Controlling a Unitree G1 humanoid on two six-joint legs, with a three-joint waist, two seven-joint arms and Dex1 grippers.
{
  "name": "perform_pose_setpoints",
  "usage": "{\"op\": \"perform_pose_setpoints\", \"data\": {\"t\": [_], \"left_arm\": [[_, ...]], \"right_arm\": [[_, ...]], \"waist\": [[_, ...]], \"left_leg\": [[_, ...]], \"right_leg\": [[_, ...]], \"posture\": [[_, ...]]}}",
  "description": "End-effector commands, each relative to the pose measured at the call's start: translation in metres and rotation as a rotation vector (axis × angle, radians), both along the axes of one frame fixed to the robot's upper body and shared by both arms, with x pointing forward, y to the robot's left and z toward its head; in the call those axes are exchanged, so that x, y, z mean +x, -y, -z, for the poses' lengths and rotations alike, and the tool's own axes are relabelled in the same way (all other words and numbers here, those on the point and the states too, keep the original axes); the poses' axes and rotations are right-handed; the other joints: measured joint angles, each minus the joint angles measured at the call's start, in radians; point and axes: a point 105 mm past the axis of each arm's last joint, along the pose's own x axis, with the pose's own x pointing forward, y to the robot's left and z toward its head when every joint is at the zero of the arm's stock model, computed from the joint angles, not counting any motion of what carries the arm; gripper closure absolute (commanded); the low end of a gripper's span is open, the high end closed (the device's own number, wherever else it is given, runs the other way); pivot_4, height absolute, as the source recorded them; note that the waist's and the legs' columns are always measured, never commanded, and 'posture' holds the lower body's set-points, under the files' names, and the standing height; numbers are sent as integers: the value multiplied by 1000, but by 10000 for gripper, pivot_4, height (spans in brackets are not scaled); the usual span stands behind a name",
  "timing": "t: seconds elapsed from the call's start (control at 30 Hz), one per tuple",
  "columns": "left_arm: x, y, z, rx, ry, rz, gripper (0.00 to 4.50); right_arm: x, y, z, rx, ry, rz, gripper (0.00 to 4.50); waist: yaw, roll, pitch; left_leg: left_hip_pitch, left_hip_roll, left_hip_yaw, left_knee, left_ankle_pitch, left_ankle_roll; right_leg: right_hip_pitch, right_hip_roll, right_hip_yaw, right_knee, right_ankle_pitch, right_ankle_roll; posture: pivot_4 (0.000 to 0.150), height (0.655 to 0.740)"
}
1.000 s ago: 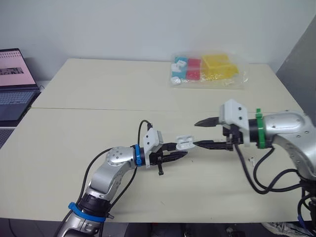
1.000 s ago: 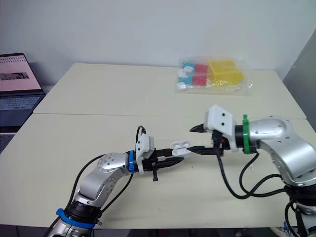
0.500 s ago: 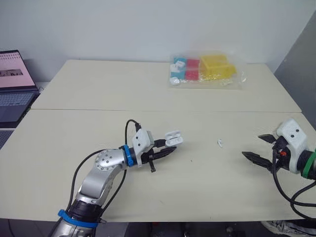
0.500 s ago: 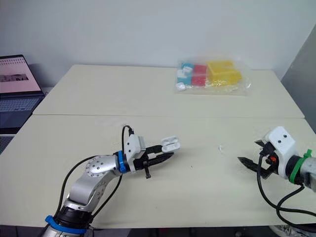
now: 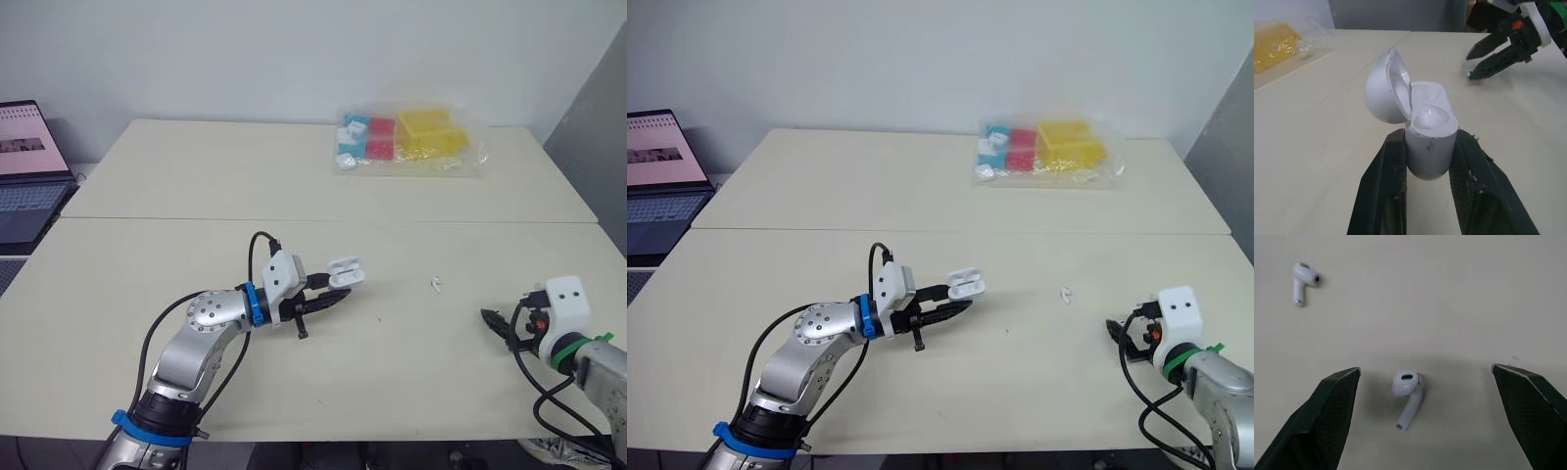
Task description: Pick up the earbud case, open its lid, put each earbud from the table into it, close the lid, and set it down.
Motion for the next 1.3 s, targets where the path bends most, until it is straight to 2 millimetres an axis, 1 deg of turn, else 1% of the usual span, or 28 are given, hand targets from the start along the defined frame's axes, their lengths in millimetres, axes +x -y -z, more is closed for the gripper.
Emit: {"op": "perform_pose_setpoints", "data": {"t": [0.03,0.13,0.17,0.2,0.37,0.47,0.5,0.53,0.6,0.7,0.8,0.87,0.9,0.93,1.0,1.07,1.17,1.3], "left_arm": [[-5,5,-13,-10,48,38,37062],[-4,4,-13,-8,47,35,37062],[-4,4,-12,-7,46,35,37062],[-5,4,-12,-7,45,35,37062],[-5,5,-11,-3,44,39,37062],[-5,5,-10,0,42,38,37062],[-5,4,-10,2,42,38,37062],[-6,3,-9,7,40,36,37062],[-6,1,-8,11,38,30,37062],[-6,-4,-6,11,27,5,37062],[-8,-7,-5,18,27,-3,37062],[-11,-9,-4,29,29,-3,37062],[-13,-10,-3,33,29,-6,37062],[-14,-10,-3,34,28,-9,37062],[-17,-11,-2,45,34,-7,37062],[-19,-11,-1,47,33,-7,37062],[-22,-11,-1,47,31,-10,37062],[-26,-13,1,53,20,-22,37062]], "right_arm": [[1,2,-2,-28,14,-13,0],[0,0,2,-18,6,-13,0],[0,0,3,-14,2,-12,3780],[0,0,5,0,1,-4,5763],[0,-1,10,43,-8,11,23976],[-2,-1,10,48,-19,-6,34425],[-4,-1,9,51,-23,-15,38640],[-6,-2,5,57,-27,-40,41045],[-7,-4,-4,58,-34,-106,40880],[-12,-16,-20,-4,-73,-330,40880],[-16,-22,-27,-80,-121,-481,40880],[-23,-30,-33,-219,-177,-693,40880],[-27,-32,-33,-328,-215,-824,40880],[-31,-32,-32,-402,-248,-916,40880],[-37,-24,-27,-529,-334,-1071,40879],[-38,-17,-23,-594,-387,-1158,40880],[-34,-10,-20,-650,-422,-1231,40880],[-21,-11,-20,-671,-410,-1253,40880]], "waist": [[-1,0,0],[-1,0,0],[-1,0,0],[-1,0,0],[0,0,0],[0,0,0],[0,0,0],[0,0,0],[0,0,0],[1,0,0],[-2,-1,1],[-2,0,1],[-3,2,1],[-3,3,2],[-1,2,2],[-1,1,3],[0,1,3],[-1,1,3]], "left_leg": [[0,0,0,0,0,0],[1,0,0,0,0,0],[1,0,0,0,0,0],[1,0,0,0,0,0],[1,0,0,1,0,0],[2,0,0,1,0,0],[2,0,0,1,0,0],[2,0,0,1,0,0],[1,0,-1,1,0,0],[1,0,-1,0,0,0],[1,0,0,0,0,0],[1,0,-1,-1,0,0],[2,0,-1,-1,0,0],[2,0,0,-1,0,0],[2,0,0,-1,0,0],[2,0,0,-1,0,0],[1,0,0,-1,0,0],[1,0,1,-1,0,0]], "right_leg": [[0,0,0,0,0,0],[1,0,0,0,0,0],[1,0,0,0,0,0],[1,0,0,0,0,0],[2,0,0,0,0,0],[2,-1,0,0,0,0],[2,-1,0,0,0,0],[2,-1,0,0,0,0],[2,-1,0,-1,0,0],[2,0,-1,-2,0,0],[2,0,0,-2,0,0],[2,0,-2,-2,0,0],[2,0,-1,-2,0,0],[2,0,0,-2,0,0],[2,0,-2,-3,0,0],[2,0,-3,-3,-1,0],[2,-1,-2,-4,0,0],[2,-1,-1,-5,0,0]], "posture": [[1500,7400],[1500,7400],[1500,7400],[1500,7400],[1500,7400],[1500,7400],[1500,7400],[1500,7400],[1500,7400],[1500,7400],[1500,7400],[1500,7400],[1500,7400],[1500,7400],[1500,7400],[1500,7400],[1500,7400],[1500,7400]]}}
